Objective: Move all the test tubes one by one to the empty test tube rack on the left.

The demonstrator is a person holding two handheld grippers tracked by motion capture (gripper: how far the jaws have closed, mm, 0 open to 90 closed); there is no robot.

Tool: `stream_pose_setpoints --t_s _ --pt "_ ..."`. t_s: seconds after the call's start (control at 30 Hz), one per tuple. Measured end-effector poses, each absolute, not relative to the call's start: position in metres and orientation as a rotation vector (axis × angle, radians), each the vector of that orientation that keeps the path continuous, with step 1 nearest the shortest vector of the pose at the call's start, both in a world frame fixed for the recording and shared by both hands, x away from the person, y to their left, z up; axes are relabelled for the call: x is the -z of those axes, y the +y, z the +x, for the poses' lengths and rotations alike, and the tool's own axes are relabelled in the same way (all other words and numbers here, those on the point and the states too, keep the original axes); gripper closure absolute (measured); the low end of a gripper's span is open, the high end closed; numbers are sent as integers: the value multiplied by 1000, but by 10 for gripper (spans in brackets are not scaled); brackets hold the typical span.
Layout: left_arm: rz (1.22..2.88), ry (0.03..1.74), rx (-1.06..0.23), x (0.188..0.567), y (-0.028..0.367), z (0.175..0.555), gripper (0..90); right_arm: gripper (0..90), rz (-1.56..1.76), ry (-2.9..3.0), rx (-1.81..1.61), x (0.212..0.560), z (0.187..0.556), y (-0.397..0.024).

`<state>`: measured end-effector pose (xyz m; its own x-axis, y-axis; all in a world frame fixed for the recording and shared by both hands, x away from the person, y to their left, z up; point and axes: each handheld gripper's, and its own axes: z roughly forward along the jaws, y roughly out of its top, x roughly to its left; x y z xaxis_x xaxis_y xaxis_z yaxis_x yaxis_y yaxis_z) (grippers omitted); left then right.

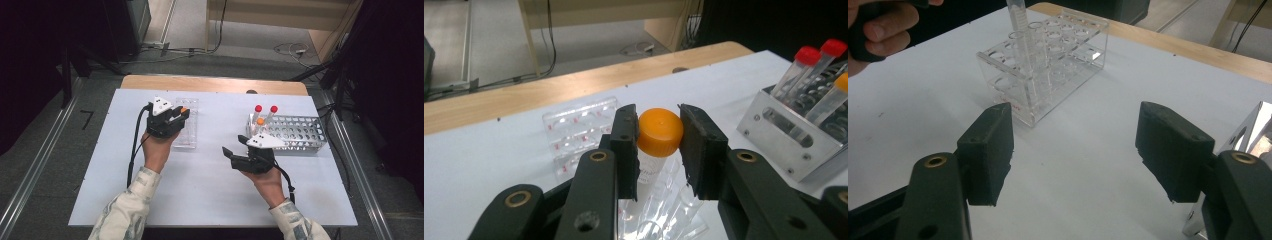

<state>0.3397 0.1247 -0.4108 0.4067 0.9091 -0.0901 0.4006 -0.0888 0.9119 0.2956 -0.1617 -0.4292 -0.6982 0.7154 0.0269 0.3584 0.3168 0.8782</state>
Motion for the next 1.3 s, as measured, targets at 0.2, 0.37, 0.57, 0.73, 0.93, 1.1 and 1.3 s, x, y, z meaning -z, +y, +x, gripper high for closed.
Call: stream_pose_setpoints --t_s 0.2,0.37,0.57,0.73,0.93,1.1,1.3 --pt "1687 1180 -631 417 125 341 686 297 954 2224 -1334 430 295 -161" --pt "1692 1196 -613 419 126 342 625 297 959 2225 -1331 430 295 -161" --pt "1679 1201 -611 417 126 341 571 297 958 2219 -1332 430 296 -163" --pt "1674 1204 -605 416 125 339 462 297 968 2212 -1332 430 296 -165" --pt "1671 1213 -607 413 125 335 331 297 974 2203 -1330 429 297 -169" --pt "1662 1221 -581 411 127 332 276 298 991 2190 -1325 429 298 -175" --pt "1642 1224 -560 412 130 328 257 299 1010 2170 -1315 428 299 -187"
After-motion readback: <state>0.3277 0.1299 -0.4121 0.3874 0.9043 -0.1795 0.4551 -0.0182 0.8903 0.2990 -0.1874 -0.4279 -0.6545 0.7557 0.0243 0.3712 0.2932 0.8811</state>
